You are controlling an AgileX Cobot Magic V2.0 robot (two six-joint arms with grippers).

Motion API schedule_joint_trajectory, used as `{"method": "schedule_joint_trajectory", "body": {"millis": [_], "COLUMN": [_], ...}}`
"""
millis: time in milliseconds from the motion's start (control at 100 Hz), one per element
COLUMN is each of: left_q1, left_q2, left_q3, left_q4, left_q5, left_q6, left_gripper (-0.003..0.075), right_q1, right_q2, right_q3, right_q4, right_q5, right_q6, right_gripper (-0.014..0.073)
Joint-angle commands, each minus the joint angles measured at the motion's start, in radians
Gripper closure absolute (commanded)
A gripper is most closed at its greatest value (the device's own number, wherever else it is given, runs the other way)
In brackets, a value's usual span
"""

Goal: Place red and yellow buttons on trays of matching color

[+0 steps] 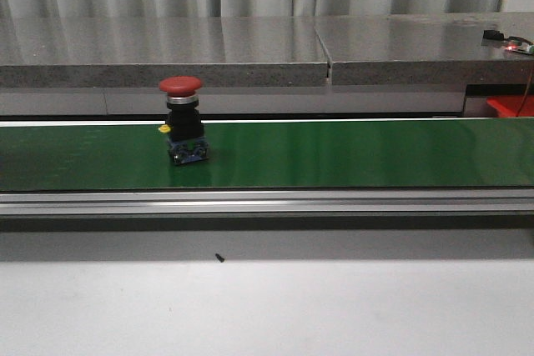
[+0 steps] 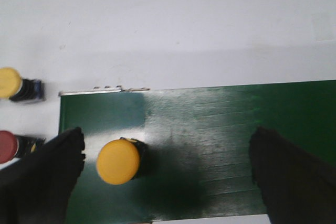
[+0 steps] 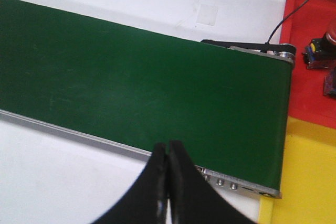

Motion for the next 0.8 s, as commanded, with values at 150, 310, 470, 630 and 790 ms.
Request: {"method": "schedule_joint_trajectory", "body": {"millis": [150,310,470,630,790], "left_q1": [-0.072,-0.069,-0.069,-0.069,-0.069], "left_q2": [-0.283,-0.463,-0.631,-0.785,-0.904], "left_q3": [0.267,0.498,0.686,0.837,0.933], "left_q4": [-0.013,-0.017,-0.017,-0.026,-0.028], "left_q5": [-0.298,-0.421,-0.499,-0.537,-0.564], "left_q6": [0.014,0.014,0.014,-0.025,-0.067], "left_gripper": [0.0101,0.0102,0.0158,0.0321,0.0554], "right_q1": [0.001,0.001,0.001,0.001,0.001], "right_q2": [-0.013,-0.013,-0.013,-0.013,-0.013], "right_q3": [-0.028,-0.028,-0.028,-0.028,-0.028], "right_q4": [0.014,0.014,0.014,0.019,0.035], "right_q5": [-0.045,-0.045,-0.045,-0.045,-0.045], "right_q6": [-0.005,-0.005,-0.005,-0.005,-0.005], "right_gripper": [0.0662,0.0662,0.0662,0.0662,0.0662]}}
